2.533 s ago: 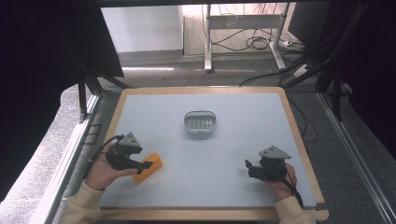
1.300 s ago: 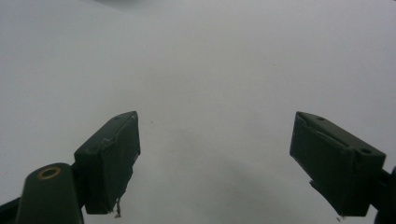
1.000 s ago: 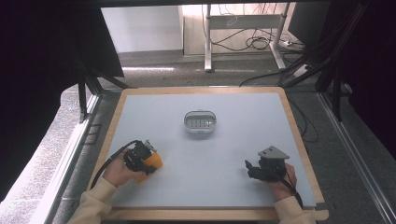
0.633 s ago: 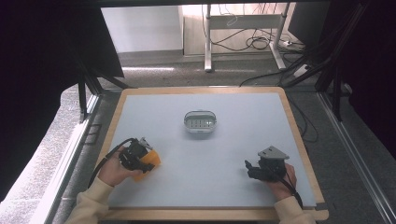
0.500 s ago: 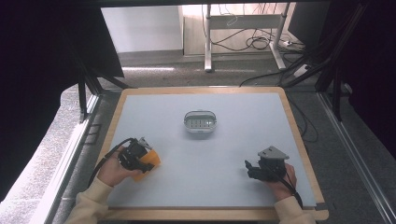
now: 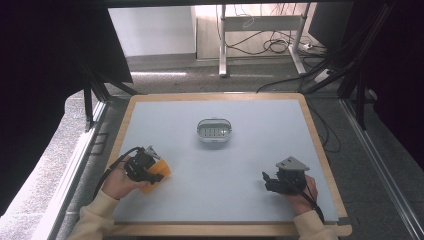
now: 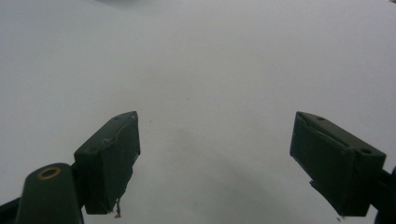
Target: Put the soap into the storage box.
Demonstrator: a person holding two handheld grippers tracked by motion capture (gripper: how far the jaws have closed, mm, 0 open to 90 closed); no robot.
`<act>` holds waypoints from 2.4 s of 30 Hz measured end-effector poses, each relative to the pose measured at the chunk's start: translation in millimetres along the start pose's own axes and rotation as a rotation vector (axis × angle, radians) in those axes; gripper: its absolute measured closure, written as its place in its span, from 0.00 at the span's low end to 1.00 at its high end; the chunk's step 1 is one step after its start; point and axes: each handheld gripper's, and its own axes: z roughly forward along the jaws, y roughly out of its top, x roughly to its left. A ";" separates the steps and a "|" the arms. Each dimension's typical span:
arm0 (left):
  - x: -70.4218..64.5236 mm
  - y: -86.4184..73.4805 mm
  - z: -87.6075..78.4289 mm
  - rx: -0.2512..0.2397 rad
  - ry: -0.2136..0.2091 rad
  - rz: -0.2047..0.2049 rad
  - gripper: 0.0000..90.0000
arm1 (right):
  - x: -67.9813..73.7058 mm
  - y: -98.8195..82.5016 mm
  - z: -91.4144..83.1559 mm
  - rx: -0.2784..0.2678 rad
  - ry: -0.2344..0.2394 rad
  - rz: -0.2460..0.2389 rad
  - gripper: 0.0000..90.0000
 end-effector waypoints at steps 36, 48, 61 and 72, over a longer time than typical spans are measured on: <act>-5.7 26.2 -13.7 -0.051 -0.038 0.062 0.69 | 1.0 -1.1 0.3 0.005 0.002 0.000 0.18; -0.2 31.2 -12.1 -0.055 -0.019 0.061 0.69 | 0.8 -1.4 0.5 0.008 0.000 0.000 0.18; -4.3 44.3 -19.8 -0.075 -0.008 0.088 0.69 | 0.5 -1.8 1.0 0.012 -0.002 0.000 0.18; -4.7 52.6 -22.0 -0.066 -0.003 0.106 0.69 | 0.7 -2.0 1.4 0.018 -0.002 0.001 0.18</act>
